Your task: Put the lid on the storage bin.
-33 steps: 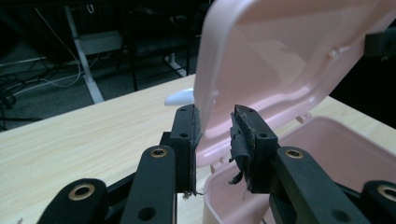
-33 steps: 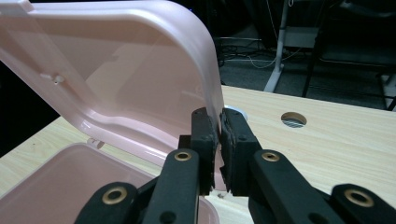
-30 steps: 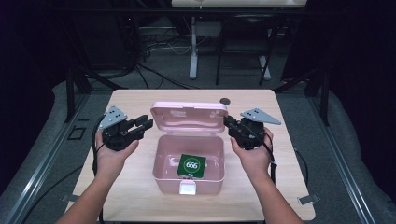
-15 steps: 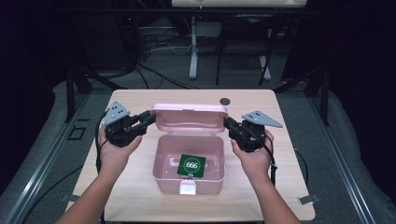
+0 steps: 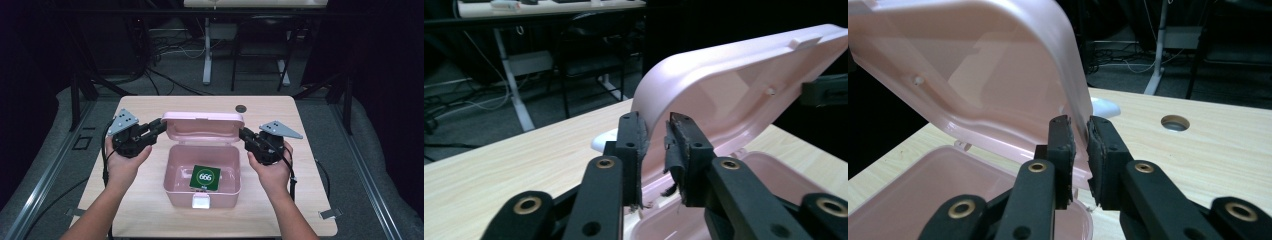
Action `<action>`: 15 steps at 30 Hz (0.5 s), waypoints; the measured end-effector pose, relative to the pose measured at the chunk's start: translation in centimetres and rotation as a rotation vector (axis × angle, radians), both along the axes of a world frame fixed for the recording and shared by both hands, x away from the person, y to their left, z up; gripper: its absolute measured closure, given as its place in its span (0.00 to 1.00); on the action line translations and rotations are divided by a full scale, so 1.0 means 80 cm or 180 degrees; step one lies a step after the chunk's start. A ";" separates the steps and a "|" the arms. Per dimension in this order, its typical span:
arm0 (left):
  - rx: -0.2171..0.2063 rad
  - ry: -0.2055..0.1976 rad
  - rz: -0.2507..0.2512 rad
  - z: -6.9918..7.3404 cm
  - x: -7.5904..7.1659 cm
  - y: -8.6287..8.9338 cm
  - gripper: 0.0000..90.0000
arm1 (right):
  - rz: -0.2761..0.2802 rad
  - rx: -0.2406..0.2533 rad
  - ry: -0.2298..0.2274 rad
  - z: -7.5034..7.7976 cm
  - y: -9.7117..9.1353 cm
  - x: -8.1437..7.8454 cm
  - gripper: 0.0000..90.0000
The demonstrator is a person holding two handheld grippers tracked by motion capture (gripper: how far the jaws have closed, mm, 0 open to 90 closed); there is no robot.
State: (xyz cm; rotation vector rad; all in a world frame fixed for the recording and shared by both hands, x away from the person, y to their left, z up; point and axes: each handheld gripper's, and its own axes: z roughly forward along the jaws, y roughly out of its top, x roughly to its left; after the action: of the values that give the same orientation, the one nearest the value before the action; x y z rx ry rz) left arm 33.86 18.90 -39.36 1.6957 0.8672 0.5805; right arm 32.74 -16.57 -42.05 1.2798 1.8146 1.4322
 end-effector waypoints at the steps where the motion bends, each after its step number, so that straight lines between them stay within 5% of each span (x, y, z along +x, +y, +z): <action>1: 0.0000 -0.0004 0.0004 0.000 0.000 0.000 0.84 | 0.0010 0.0001 0.0017 -0.001 0.000 0.000 0.89; 15: 0.0014 -0.0003 -0.0017 0.001 -0.005 0.002 0.87 | 0.0078 0.0050 0.0026 0.000 -0.012 -0.014 0.88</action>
State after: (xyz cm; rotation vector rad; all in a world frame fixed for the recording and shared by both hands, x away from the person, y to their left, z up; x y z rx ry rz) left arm 33.49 19.04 -39.26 1.7011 0.8611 0.5800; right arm 31.60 -17.52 -42.06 1.2770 1.8338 1.4591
